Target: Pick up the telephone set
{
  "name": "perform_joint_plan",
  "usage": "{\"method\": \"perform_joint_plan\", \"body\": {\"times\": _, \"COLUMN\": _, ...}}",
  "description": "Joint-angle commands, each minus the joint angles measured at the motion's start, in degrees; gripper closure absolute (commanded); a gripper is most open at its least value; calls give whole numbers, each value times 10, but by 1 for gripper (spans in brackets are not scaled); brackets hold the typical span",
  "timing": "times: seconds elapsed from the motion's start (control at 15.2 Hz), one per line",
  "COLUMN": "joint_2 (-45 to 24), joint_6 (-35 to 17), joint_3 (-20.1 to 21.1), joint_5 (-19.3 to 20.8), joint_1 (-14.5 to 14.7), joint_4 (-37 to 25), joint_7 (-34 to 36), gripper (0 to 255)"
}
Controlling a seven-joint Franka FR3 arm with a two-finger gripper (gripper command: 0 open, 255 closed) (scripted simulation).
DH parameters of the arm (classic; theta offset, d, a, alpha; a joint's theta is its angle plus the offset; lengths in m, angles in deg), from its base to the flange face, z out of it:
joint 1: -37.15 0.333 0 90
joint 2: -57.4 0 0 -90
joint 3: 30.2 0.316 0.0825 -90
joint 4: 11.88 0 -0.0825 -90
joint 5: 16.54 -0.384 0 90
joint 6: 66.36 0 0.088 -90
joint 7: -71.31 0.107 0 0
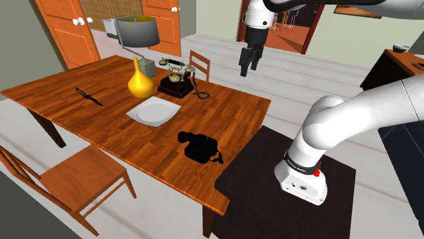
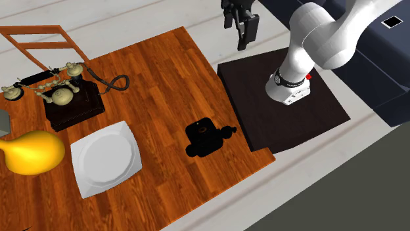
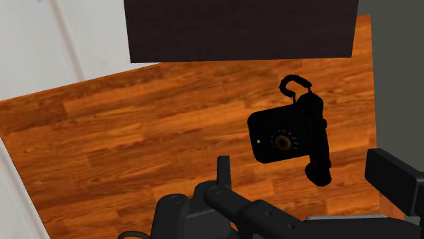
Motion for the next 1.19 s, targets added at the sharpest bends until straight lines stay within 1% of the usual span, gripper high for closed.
{"method": "perform_joint_plan", "body": {"times": 0.0, "joint_2": 0, "joint_6": 0, "joint_3": 0, "joint_5": 0, "joint_1": 0, "joint_4": 0, "joint_7": 0, "gripper": 0}}
{"method": "perform_joint_plan", "body": {"times": 0.33, "joint_2": -24, "joint_6": -91, "joint_3": 34, "joint_5": -20, "joint_1": 13, "joint_4": 67, "joint_7": 38, "gripper": 0}}
{"method": "perform_joint_plan", "body": {"times": 0.59, "joint_2": -62, "joint_6": -170, "joint_3": 62, "joint_5": -36, "joint_1": 25, "joint_4": 108, "joint_7": 68, "gripper": 0}}
{"method": "perform_joint_plan", "body": {"times": 0.86, "joint_2": -117, "joint_6": -253, "joint_3": 91, "joint_5": -50, "joint_1": 37, "joint_4": 136, "joint_7": 99, "gripper": 0}}
{"method": "perform_joint_plan", "body": {"times": 1.12, "joint_2": -189, "joint_6": -338, "joint_3": 121, "joint_5": -58, "joint_1": 46, "joint_4": 149, "joint_7": 132, "gripper": 0}}
